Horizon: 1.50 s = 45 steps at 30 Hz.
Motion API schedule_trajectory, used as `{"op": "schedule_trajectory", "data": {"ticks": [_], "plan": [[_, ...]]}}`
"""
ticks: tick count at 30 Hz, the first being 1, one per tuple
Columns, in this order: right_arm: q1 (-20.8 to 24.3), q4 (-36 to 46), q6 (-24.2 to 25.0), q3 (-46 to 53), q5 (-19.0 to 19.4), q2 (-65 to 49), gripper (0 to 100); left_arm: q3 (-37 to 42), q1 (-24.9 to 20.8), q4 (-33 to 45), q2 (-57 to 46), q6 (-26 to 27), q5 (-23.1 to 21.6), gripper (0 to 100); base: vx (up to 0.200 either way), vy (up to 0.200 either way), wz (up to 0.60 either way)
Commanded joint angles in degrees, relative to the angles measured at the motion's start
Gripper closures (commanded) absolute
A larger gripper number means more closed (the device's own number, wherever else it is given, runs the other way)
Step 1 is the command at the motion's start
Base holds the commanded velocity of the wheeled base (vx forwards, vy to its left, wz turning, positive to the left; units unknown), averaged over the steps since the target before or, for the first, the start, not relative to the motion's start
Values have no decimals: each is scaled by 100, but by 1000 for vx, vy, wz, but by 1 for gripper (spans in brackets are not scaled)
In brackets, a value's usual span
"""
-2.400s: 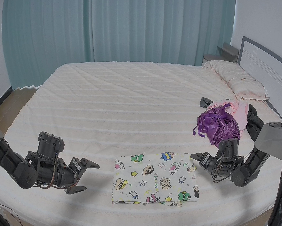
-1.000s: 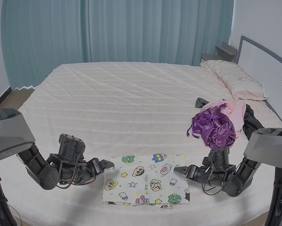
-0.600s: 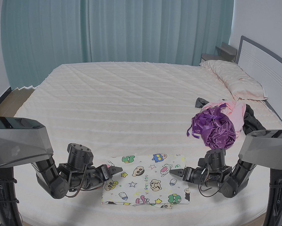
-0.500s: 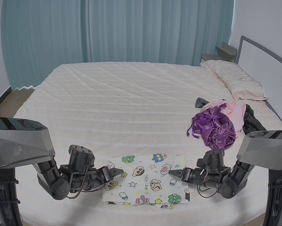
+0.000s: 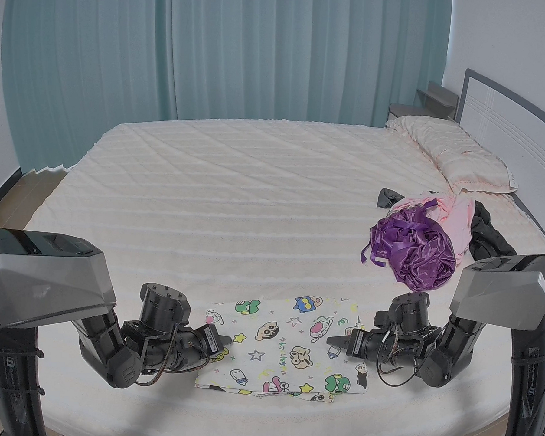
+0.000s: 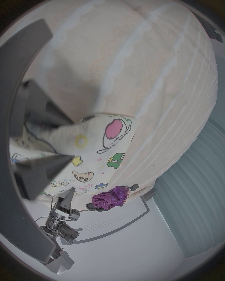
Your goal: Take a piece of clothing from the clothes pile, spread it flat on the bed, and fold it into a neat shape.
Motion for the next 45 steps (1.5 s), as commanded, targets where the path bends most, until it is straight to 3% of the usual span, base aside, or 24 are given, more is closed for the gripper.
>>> {"op": "schedule_trajectory", "data": {"ticks": [1, 6, 12, 20, 45], "plan": [[-12, -20, 2, 20, 30, 15, 100, 20, -31, -9, -12, -20, 6, 100, 0, 0, 0], [-29, -29, 240, 20, 39, -29, 100, 47, -39, 0, -30, -82, 6, 100, 0, 0, 0], [-3, -380, 846, 213, 57, -223, 100, 108, -31, 9, -390, -636, 14, 100, 0, 0, 0], [-3, -547, 873, 301, 57, -240, 100, 178, -66, 0, -539, -820, 14, 100, 0, 0, 0], [-38, -1294, 873, 846, 48, -425, 100, 328, -180, 0, -953, -961, 23, 100, 0, -200, 0]]}}
